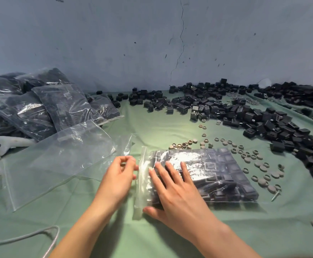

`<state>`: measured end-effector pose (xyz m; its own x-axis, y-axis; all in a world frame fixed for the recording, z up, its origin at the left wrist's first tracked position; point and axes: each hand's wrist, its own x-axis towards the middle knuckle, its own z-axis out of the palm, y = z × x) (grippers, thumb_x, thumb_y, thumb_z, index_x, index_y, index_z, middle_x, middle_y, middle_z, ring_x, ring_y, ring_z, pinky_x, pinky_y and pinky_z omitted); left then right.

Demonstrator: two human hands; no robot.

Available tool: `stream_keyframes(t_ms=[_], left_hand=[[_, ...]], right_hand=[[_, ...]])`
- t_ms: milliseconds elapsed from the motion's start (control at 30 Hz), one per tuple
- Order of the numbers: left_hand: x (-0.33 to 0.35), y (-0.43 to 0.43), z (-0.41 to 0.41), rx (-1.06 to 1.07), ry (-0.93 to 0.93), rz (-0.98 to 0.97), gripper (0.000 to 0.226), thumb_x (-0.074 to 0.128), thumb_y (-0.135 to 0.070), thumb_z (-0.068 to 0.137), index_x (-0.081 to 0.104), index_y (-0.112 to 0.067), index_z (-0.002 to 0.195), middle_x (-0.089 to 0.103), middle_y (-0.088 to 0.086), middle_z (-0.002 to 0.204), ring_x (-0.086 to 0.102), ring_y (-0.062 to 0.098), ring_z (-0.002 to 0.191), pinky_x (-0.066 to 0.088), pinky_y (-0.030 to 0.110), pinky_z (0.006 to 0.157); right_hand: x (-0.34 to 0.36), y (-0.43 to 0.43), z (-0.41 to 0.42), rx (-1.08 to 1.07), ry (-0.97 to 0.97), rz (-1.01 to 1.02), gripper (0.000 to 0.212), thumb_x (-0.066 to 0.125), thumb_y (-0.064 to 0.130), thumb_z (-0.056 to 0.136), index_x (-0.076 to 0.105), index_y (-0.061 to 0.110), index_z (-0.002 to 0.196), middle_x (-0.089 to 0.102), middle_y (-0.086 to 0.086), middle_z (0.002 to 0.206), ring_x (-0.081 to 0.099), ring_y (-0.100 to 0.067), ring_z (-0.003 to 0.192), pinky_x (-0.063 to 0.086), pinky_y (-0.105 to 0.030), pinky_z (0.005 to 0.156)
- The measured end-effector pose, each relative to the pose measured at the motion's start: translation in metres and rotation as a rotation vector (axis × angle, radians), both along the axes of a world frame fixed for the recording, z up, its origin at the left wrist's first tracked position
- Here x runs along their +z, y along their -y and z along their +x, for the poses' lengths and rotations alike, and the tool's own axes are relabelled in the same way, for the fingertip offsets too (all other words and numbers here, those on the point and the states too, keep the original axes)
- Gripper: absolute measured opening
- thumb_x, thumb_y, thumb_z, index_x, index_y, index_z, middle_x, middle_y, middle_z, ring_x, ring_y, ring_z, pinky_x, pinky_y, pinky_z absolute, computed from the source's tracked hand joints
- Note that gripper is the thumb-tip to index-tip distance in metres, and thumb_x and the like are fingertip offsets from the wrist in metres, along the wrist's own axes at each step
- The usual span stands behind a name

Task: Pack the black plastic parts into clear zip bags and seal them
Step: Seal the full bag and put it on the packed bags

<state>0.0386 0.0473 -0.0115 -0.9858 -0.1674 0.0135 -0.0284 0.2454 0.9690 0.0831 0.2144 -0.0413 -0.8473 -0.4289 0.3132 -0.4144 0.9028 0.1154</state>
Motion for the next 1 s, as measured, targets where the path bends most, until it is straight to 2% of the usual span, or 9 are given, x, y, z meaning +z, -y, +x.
stream_keyframes(t_ms=[133,267,367,533,633,700,800,900,1000], left_hand=[[0.016,0.002,-0.055,-0.023,0.115,-0.055,0.022,0.049,-0.035,0.102,0.056,-0.014,0.104,0.06,0.002,0.096,0.06,0.013,0.074,0.05,0.028,0.063],[0.013,-0.01,-0.083,-0.218,0.36,-0.135,0.026,0.054,-0.031,0.098,0.052,-0.012,0.08,0.043,0.007,0.064,0.041,0.019,0.054,0.038,0.026,0.058],[0.02,-0.011,-0.081,-0.236,0.374,-0.204,0.019,0.052,-0.015,0.091,0.049,-0.01,0.072,0.039,0.005,0.056,0.038,0.018,0.045,0.038,0.021,0.055],[0.107,-0.013,-0.066,-0.332,0.324,0.265,0.017,0.054,-0.011,0.092,0.052,-0.008,0.075,0.059,0.004,0.064,0.063,0.011,0.049,0.05,0.016,0.044],[0.185,-0.025,-0.06,-0.364,0.187,0.346,0.014,0.053,-0.017,0.088,0.051,-0.015,0.074,0.062,-0.004,0.06,0.063,0.006,0.048,0.044,0.013,0.038],[0.229,-0.032,-0.058,-0.373,0.132,0.355,0.008,0.056,-0.019,0.085,0.055,-0.016,0.078,0.066,-0.007,0.061,0.064,0.004,0.048,0.042,0.011,0.038],[0.259,-0.038,-0.06,-0.362,0.1,0.29,0.005,0.058,-0.016,0.086,0.058,-0.016,0.081,0.07,-0.007,0.063,0.068,0.005,0.053,0.043,0.011,0.04],[0.261,-0.045,-0.066,-0.342,0.089,0.169,0.007,0.053,-0.011,0.09,0.057,-0.013,0.084,0.071,-0.004,0.063,0.072,0.009,0.06,0.047,0.012,0.043],[0.263,-0.046,-0.068,-0.295,-0.04,0.209,0.01,0.052,-0.013,0.093,0.06,-0.011,0.088,0.074,-0.003,0.068,0.075,0.012,0.069,0.05,0.014,0.046]], right_hand=[[-0.01,0.009,0.004,0.06,-0.191,-0.093,0.06,0.06,0.053,0.08,0.062,0.018,0.129,0.061,-0.002,0.138,0.057,-0.024,0.13,0.034,-0.054,0.113],[-0.021,0.017,0.007,0.108,-0.402,-0.164,0.011,0.059,0.026,0.089,0.069,0.022,0.092,0.07,0.001,0.119,0.065,-0.021,0.116,0.045,-0.051,0.107],[-0.012,0.008,0.015,0.081,-0.479,-0.303,0.014,0.06,0.026,0.094,0.07,0.024,0.085,0.071,0.01,0.104,0.067,-0.014,0.106,0.048,-0.046,0.103],[0.082,-0.028,0.024,-0.062,-0.432,-0.92,0.022,0.048,0.035,0.102,0.066,0.022,0.102,0.068,0.01,0.098,0.063,-0.012,0.097,0.05,-0.044,0.092],[0.163,-0.064,0.013,-0.075,-0.46,-1.245,0.027,0.048,0.038,0.105,0.063,0.018,0.096,0.064,0.004,0.079,0.056,-0.016,0.065,0.049,-0.038,0.064],[0.203,-0.087,-0.002,-0.077,-0.355,-1.462,0.026,0.05,0.037,0.104,0.065,0.019,0.093,0.07,-0.004,0.086,0.063,-0.026,0.07,0.053,-0.041,0.064],[0.221,-0.107,-0.031,-0.216,-0.086,-1.572,0.023,0.048,0.035,0.105,0.066,0.022,0.098,0.07,-0.001,0.094,0.064,-0.012,0.079,0.053,-0.026,0.066],[0.219,-0.109,-0.06,-0.293,0.138,-1.587,0.019,0.052,0.03,0.105,0.066,0.018,0.106,0.066,0.002,0.097,0.055,-0.007,0.081,0.049,-0.029,0.081],[0.237,-0.108,-0.07,-0.261,0.053,-1.616,0.018,0.056,0.028,0.104,0.063,0.027,0.087,0.062,0.011,0.09,0.051,-0.003,0.074,0.045,-0.018,0.073]])
